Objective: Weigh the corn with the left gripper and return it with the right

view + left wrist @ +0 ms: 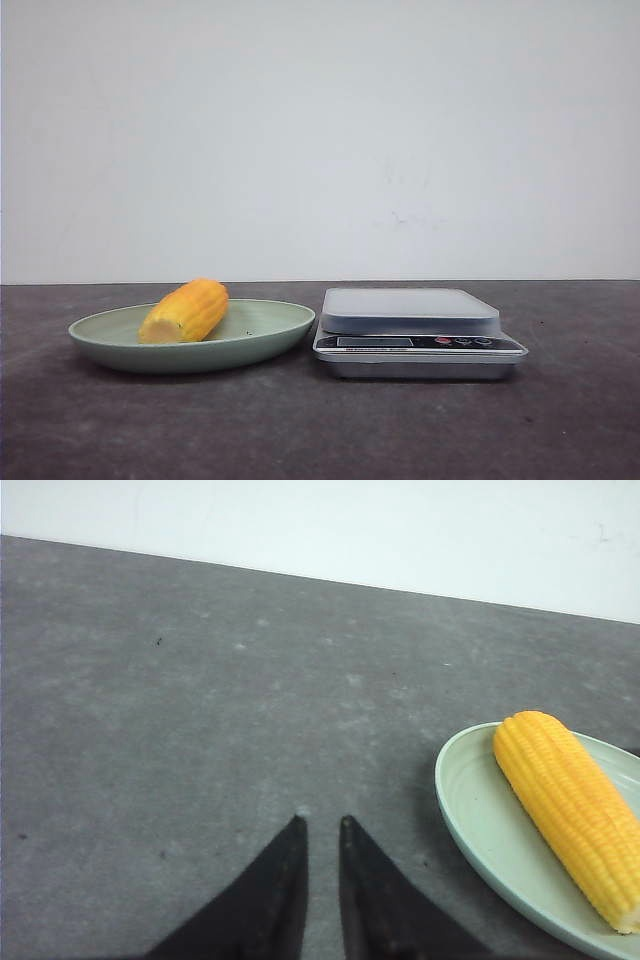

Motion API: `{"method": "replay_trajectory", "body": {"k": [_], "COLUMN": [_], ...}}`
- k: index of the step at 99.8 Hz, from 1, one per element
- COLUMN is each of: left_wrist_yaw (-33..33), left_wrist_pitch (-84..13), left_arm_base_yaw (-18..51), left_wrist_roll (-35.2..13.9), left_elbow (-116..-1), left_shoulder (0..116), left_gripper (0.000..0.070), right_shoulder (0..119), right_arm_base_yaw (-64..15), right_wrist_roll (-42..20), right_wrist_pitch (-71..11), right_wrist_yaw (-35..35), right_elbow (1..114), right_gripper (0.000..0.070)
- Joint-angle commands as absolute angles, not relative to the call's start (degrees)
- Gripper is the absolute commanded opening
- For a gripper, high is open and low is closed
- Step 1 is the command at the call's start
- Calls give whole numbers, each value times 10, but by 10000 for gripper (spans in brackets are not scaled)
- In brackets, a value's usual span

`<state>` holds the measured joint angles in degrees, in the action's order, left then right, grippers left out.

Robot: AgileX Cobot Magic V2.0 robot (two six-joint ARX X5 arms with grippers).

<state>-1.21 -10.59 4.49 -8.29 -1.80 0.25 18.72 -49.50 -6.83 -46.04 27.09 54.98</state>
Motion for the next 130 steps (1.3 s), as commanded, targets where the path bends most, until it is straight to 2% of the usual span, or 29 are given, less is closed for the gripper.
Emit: {"method": "replay_trajectory", "body": {"k": [1,12,24,42,53,72,96,105,118,130], "left_wrist_yaw": [-10,-10,-10,-10,-10,-10,-10,-10,-10,-10], "left_wrist_pitch": [-108,-108,-108,-108,-108,-108,-108,-108,-108,-108], "left_arm_base_yaw": [44,44,44,44,44,44,44,44,44,44], "left_wrist_roll": [-77,-77,-77,-78,-77,-77,-77,-77,-77,-77], "left_elbow": [-8,-8,-8,-8,-8,-8,-8,-8,-8,-8], "left_shoulder": [2,2,2,2,2,2,2,2,2,2], "left_gripper": [16,16,16,16,16,15,16,15,15,15], "right_shoulder": [189,188,181,119,72,26,2,2,2,2], "right_arm_base_yaw": [-501,-470,-371,-195,-102,8,36,36,23,-3], "right_wrist_roll": [-55,-51,-33,21,20,-3,-9,-11,-11,-10], "right_wrist_pitch": [-455,-454,-430,-277,-177,-125,-109,-102,-86,-91], "right_wrist_yaw": [277,273,241,131,92,39,10,-20,-74,-81], "right_elbow": [558,554,522,376,267,132,46,29,10,8], "right_gripper": [12,12,12,12,12,12,12,12,12,12]}}
